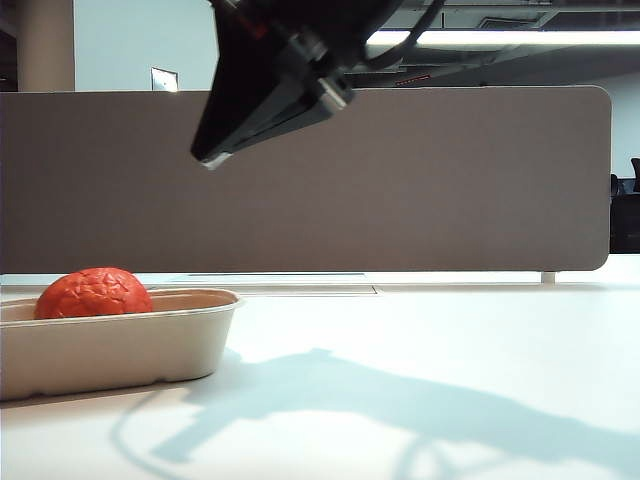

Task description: Pick up the orange and place it into the paper lunchbox.

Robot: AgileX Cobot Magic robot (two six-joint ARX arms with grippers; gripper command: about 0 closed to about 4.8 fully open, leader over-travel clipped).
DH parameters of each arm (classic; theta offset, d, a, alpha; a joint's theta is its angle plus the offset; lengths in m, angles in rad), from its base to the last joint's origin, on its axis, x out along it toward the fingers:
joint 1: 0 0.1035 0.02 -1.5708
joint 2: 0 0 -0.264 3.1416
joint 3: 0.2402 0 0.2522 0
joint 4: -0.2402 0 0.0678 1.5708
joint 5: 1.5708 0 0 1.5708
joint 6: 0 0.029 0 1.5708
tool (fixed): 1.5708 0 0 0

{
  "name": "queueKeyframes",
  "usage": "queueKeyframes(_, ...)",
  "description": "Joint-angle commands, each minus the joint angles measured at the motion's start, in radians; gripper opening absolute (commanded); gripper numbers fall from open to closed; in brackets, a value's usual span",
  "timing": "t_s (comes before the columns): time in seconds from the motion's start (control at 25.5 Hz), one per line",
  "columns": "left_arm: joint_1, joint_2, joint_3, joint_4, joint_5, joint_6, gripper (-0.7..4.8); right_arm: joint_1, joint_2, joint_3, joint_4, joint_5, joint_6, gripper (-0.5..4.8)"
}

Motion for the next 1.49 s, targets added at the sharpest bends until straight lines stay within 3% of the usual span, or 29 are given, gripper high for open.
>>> queueKeyframes(0.04,0.0,-0.002,0.003,0.005,0.001,0.005,-0.06,0.002,-0.027,0.004,-0.066,-0.001,-0.004,-0.03)
queueKeyframes(0.43,0.0,-0.004,0.003,0.032,0.027,0.069,-0.06,0.002,-0.184,-0.014,-0.206,0.043,-0.005,-0.03)
queueKeyframes(0.71,0.0,-0.023,-0.029,0.15,0.065,0.111,-0.06,-0.008,-0.447,-0.209,-0.138,0.154,0.002,-0.03)
queueKeyframes(0.78,0.0,-0.055,-0.08,0.215,0.1,0.109,-0.06,-0.022,-0.568,-0.312,-0.071,0.167,0.031,-0.03)
queueKeyframes(1.1,0.0,-0.209,-0.289,0.368,0.089,0.09,-0.06,-0.063,-0.883,-0.556,0.107,0.332,0.061,-0.03)
queueKeyframes(1.18,0.0,-0.287,-0.395,0.485,0.071,0.082,-0.06,-0.087,-0.97,-0.631,0.165,0.418,0.061,-0.01)
queueKeyframes(1.37,0.001,-0.369,-0.529,0.631,0.053,0.081,-0.06,-0.111,-1.021,-0.691,0.19,0.543,0.061,0.24)
queueKeyframes(1.49,0.001,-0.394,-0.607,0.732,0.042,0.025,-0.06,-0.11,-1.03,-0.704,0.183,0.632,0.061,0.23)
